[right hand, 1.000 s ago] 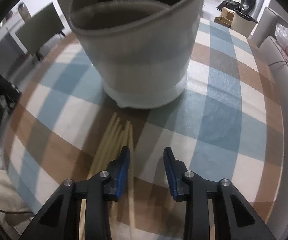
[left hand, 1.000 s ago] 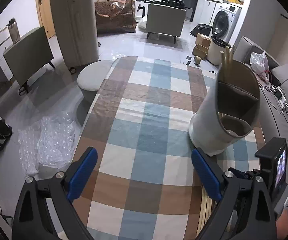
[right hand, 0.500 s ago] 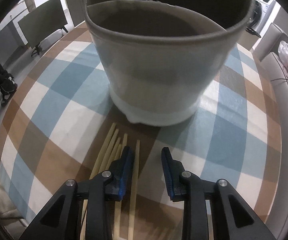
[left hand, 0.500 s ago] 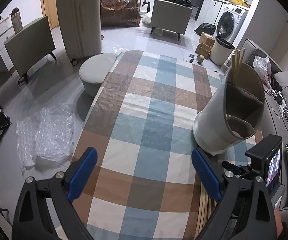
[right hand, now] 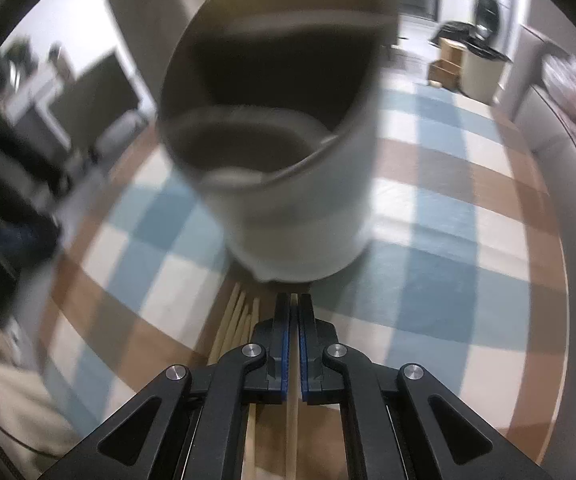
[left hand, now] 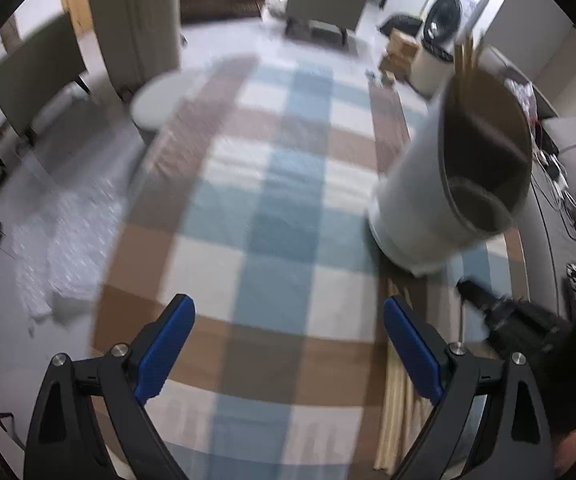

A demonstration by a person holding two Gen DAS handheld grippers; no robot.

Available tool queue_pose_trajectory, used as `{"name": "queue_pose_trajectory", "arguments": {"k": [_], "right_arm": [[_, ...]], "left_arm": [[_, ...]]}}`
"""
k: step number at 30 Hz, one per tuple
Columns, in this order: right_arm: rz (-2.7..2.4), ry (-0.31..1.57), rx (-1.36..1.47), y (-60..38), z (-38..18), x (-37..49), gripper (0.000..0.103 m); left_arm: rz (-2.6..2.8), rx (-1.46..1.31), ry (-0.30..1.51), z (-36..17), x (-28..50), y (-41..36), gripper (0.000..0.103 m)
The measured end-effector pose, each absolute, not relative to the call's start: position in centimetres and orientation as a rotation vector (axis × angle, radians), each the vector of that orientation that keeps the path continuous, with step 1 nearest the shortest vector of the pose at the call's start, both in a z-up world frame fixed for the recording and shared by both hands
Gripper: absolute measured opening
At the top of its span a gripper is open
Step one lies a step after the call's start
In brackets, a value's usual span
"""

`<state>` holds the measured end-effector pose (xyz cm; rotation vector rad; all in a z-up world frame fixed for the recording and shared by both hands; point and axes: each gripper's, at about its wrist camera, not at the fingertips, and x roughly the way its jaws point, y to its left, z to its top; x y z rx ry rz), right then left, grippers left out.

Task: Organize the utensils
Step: 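Lower the right tool onto the chopsticks and close on them, then close the left tool on chopsticks while the right tool holds its chopsticks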

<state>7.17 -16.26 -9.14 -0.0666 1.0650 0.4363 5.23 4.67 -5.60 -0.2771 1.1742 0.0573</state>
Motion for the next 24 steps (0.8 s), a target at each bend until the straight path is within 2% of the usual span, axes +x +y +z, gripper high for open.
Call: {"name": "queue_pose_trajectory", "arguments": {"k": [9, 24], "right_arm": [[0.374, 1.022, 0.282, -24.1, -6.6, 7.7, 0.003], [0.37, 0.976, 0.293, -25.1, -4.8, 8.7, 0.003]], "left_arm": [[0.002, -0.151, 1.315, -9.8, 5.5, -0.8, 0.092], [0.073, -0.083, 1.428, -13.0, 5.2, -3.0, 0.092]]}}
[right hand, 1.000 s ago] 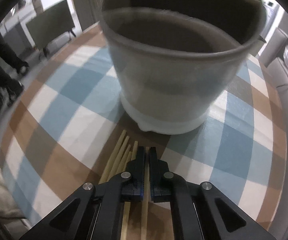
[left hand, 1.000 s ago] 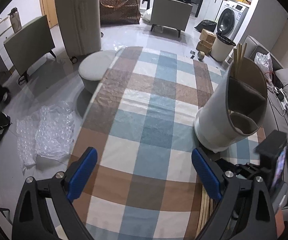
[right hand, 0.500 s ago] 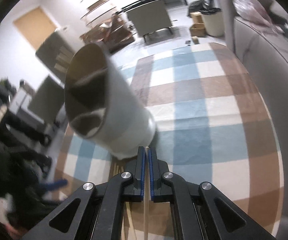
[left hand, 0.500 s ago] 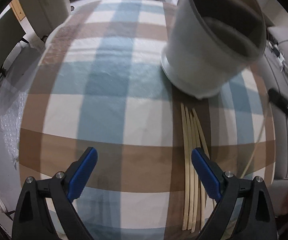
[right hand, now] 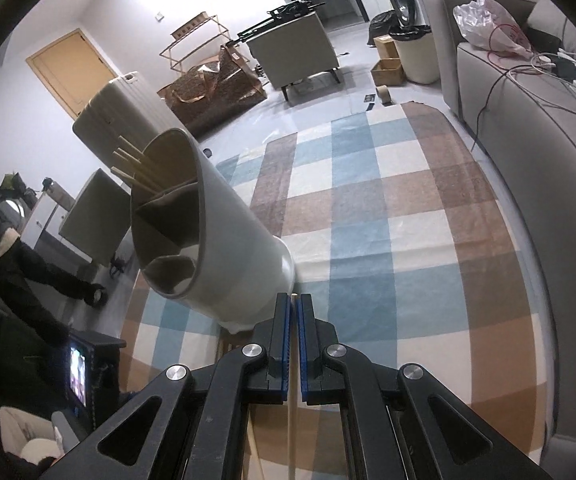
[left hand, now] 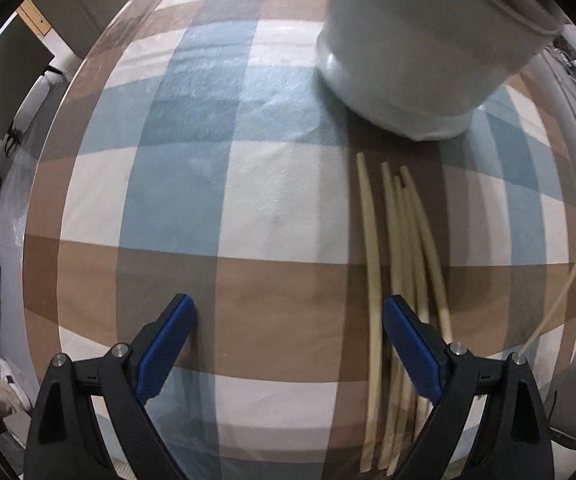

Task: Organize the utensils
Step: 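Close the left tool on chopsticks while the right tool holds its chopsticks, then lift both held chopsticks up and over the utensil holder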

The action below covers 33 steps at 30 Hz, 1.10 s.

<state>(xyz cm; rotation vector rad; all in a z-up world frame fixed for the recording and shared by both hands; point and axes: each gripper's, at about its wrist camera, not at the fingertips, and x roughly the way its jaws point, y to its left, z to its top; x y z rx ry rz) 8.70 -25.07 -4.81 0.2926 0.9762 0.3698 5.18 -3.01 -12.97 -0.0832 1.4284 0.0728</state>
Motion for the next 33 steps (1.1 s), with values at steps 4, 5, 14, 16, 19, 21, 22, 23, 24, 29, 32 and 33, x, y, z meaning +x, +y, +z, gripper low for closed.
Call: {"name": "queue_pose_trajectory", "arguments": {"k": [4, 5, 14, 16, 19, 21, 22, 23, 24, 29, 32, 33], "right_arm": [[0.367, 0.972, 0.288, -25.0, -4.7, 8.7, 0.003], [0.367, 0.97, 0.284, -24.9, -4.7, 8.7, 0.003], [0.367, 0.972, 0.285, -24.8, -4.7, 9.0, 0.003], [0.37, 0.971, 0.285, -24.8, -4.7, 9.0, 0.003], [0.378, 0.971, 0.28, -24.5, -4.6, 9.1, 0.003], [0.384, 0.97, 0.275, -24.5, -4.6, 9.0, 0.003], [0.384, 0.97, 0.274, -24.5, -4.7, 9.1, 0.003], [0.383, 0.971, 0.274, -24.5, -4.7, 9.1, 0.003], [0.383, 0.973, 0.276, -24.6, -4.8, 9.1, 0.003], [0.376, 0.975, 0.278, -24.6, -4.8, 9.1, 0.003], [0.38, 0.967, 0.263, -24.2, -4.6, 9.0, 0.003], [0.385, 0.964, 0.264, -24.0, -4.4, 9.0, 0.003]], "left_arm": [[0.064, -0.066, 1.42, -13.0, 5.3, -3.3, 0.092], [0.069, -0.054, 1.412, -12.9, 5.6, -3.0, 0.092], [0.037, -0.049, 1.337, -11.9, 8.3, -3.8, 0.056], [0.019, -0.038, 1.327, -11.7, 8.8, -4.5, 0.045], [0.01, -0.036, 1.319, -11.8, 8.9, -4.8, 0.034], [0.005, -0.043, 1.315, -11.7, 9.1, -5.0, 0.022], [0.0, -0.055, 1.315, -11.7, 9.5, -5.1, 0.014], [-0.006, -0.07, 1.314, -11.7, 9.6, -5.1, 0.007], [-0.012, -0.084, 1.315, -11.7, 9.7, -5.1, 0.004], [-0.104, -0.214, 1.307, -11.7, 9.4, -4.6, 0.0], [-0.125, -0.247, 1.237, -10.2, 8.7, -3.9, 0.0], [-0.123, -0.255, 1.205, -9.4, 8.3, -3.6, 0.0]]}}
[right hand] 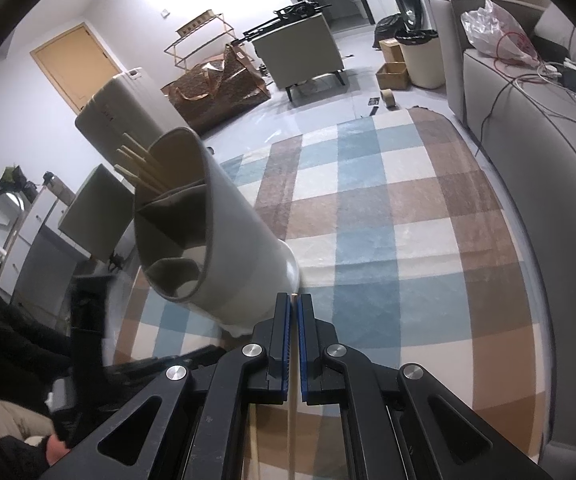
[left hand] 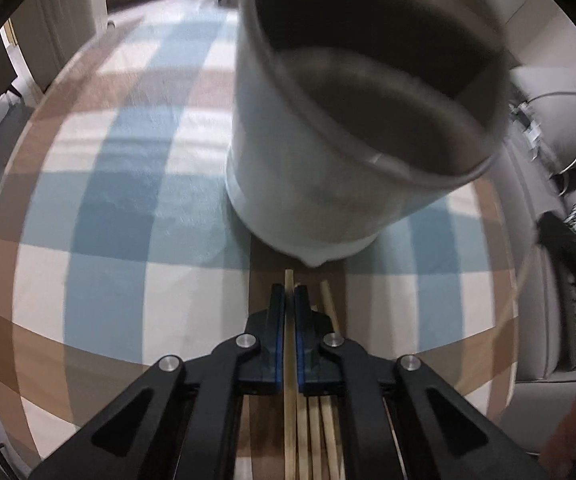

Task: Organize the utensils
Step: 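Lift both held chopsticks up and over the utensil holder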

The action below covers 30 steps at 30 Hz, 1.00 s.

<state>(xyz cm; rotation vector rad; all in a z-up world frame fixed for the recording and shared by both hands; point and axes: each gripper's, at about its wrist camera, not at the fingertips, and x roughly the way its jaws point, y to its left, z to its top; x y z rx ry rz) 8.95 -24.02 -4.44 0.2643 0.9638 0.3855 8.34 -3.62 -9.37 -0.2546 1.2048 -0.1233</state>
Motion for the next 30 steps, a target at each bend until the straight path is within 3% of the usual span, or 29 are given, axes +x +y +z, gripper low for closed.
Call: {"name": "queue_pose_trajectory", "arguments": {"k": [13, 20, 30], "right_arm": [[0.418, 0.776, 0.15, -21.3, -0.5, 4.6, 0.003], [0.401, 0.656, 0.069, -19.4, 1.8, 3.0, 0.003], [0.407, 0.637, 0.095, -18.7, 2.7, 3.5, 0.003]], "left_arm": [[-0.201, -0.227, 0.917, -0.9, 3.5, -3.5, 0.0], [-0.221, -0.177, 0.928, -0.1, 4.4, -2.4, 0.0], [-0.27, -0.147, 0.934, 2.7, 4.7, -2.3, 0.0]]}}
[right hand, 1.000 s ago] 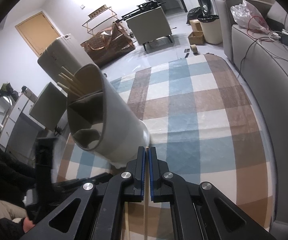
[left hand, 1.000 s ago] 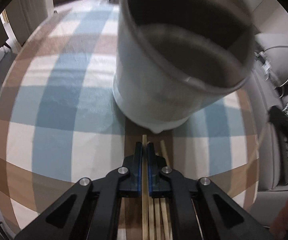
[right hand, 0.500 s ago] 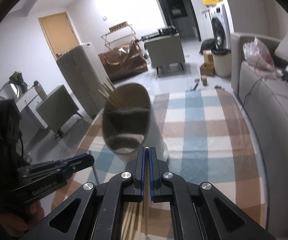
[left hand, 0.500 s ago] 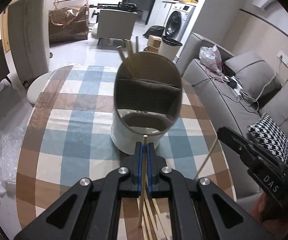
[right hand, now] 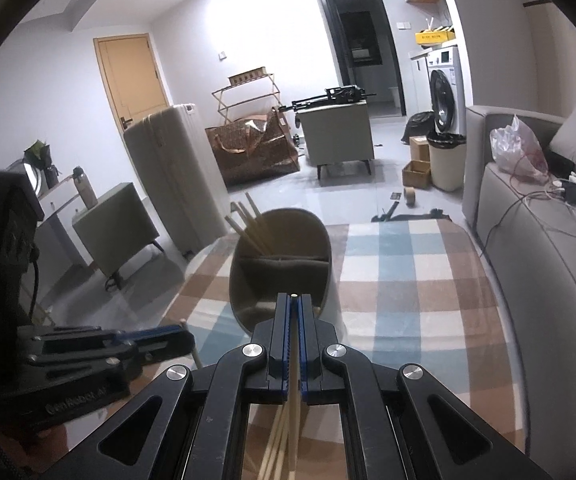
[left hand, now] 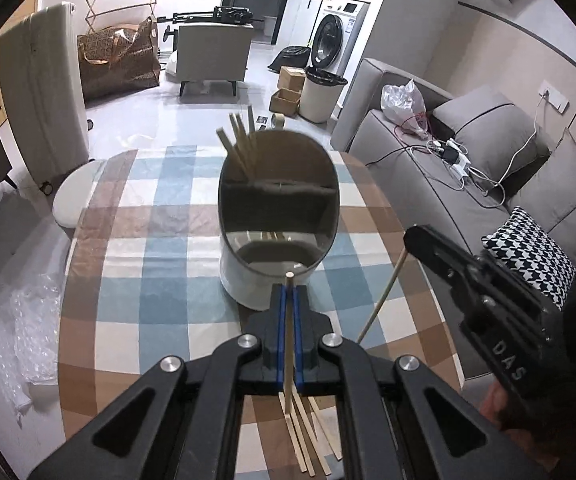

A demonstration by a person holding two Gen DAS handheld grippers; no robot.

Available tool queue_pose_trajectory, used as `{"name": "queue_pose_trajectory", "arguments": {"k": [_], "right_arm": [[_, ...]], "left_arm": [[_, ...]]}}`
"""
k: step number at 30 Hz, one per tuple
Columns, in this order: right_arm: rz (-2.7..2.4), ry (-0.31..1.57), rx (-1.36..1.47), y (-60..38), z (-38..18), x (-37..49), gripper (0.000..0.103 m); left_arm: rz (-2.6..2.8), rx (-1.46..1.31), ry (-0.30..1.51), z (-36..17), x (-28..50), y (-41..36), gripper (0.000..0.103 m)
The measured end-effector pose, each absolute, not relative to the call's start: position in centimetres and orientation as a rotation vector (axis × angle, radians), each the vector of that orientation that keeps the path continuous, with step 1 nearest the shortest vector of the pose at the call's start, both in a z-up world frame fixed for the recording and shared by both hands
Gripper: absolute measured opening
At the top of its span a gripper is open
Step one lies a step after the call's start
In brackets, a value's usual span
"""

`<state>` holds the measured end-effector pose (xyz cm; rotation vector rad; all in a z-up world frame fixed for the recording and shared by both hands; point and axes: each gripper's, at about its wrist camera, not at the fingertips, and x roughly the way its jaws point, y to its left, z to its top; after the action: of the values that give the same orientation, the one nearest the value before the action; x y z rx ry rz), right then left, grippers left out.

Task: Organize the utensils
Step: 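Lift both held chopsticks up and over the utensil holder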

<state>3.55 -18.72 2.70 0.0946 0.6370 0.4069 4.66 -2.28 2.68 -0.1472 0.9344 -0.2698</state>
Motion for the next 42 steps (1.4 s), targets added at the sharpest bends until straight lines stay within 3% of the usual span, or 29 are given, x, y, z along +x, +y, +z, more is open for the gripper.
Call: {"name": "queue_pose_trajectory", "arguments": {"k": [6, 21, 27, 42], "right_arm": [[0.39, 0.607, 0.136, -19.5, 5.2, 4.1, 0.003], [0.419, 0.4, 0.081, -17.6, 17.6, 9.9, 0.003], [0.418, 0.377, 0.059, -16.4, 17.9, 13.1, 0.003], [0.441, 0.435, -0.01, -14.6, 12.2, 16.7, 0.003]], "left_arm": [[-0.287, -0.141, 0.902, 6.9, 5.1, -1.7, 0.0], [-0.297, -0.16, 0.72, 19.0, 11.4, 0.7, 0.0], [-0.287, -0.202, 0.701, 17.2, 14.3, 1.0, 0.0], [-0.273, -0.32, 0.795, 9.6, 18.0, 2.7, 0.0]]}}
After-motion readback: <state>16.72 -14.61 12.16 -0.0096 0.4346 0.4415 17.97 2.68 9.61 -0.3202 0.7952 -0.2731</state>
